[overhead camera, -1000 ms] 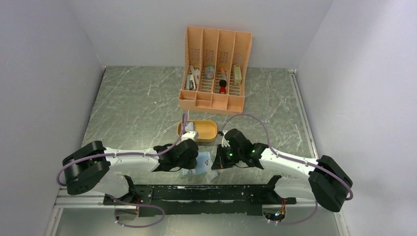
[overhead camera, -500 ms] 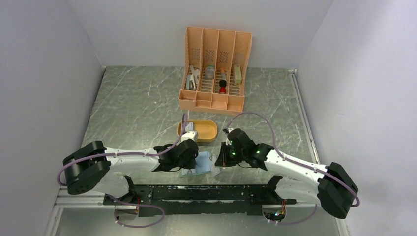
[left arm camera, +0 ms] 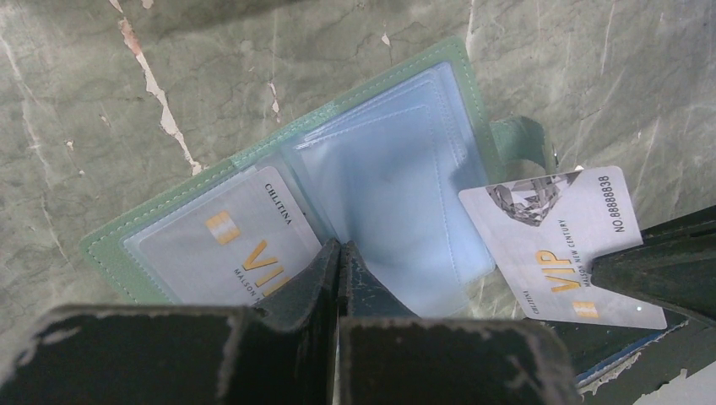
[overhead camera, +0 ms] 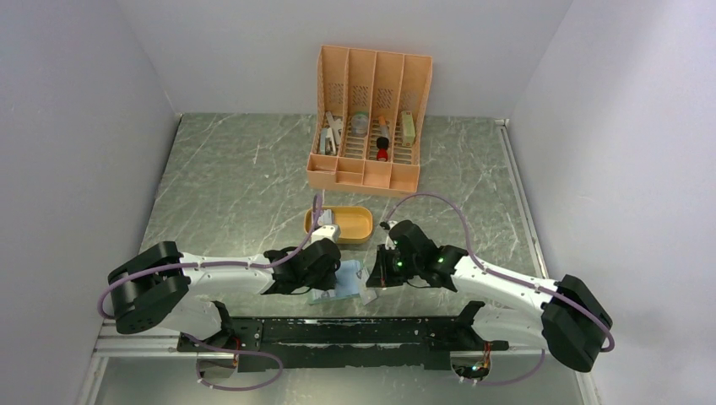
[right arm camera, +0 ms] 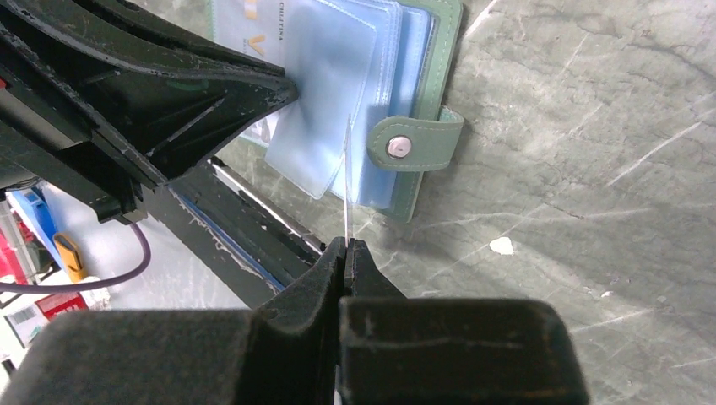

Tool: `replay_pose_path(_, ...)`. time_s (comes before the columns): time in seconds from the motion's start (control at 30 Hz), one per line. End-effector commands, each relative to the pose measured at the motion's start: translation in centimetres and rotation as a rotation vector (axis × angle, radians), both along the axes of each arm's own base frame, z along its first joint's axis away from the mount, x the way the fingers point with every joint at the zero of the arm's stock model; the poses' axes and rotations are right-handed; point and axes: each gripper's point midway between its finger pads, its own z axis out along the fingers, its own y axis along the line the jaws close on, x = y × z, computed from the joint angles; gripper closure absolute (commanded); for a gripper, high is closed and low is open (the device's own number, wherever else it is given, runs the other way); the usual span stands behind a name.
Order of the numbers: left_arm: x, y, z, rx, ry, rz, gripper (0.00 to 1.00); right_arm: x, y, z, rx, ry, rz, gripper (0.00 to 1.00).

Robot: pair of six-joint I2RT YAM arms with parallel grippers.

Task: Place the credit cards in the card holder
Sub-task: Turn over the card slot in the card holder.

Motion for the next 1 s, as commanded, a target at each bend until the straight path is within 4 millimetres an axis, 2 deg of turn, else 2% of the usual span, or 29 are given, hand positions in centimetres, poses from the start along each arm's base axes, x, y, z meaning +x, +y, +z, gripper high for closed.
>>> replay_pose_path(0.0, -0.1, 0.9, -0.6, 0.042, -0.006, 0.009, 0.95, 0.0, 0.4, 0.1, 0.013, 0.005, 0.009, 1.0)
replay_pose_path(0.2, -0.1, 0.9, -0.6, 0.039, -0.005, 0.009, 0.95, -0.4, 0.2, -1.0, -0.006, 0.038, 0.009, 1.0)
replay_pose_path(0.6, 0.0, 0.6, 0.2, 0.023, -0.014, 0.011, 0.95, -0.7, 1.8, -0.8, 0.063, 0.072, 0.045, 1.0)
replay_pose_path(0.97, 0.3, 0.5, 3.2, -0.016, -0.049, 0.008, 0.76, -0.5, 2.7, 0.5, 0.103, 0.058, 0.058, 1.0)
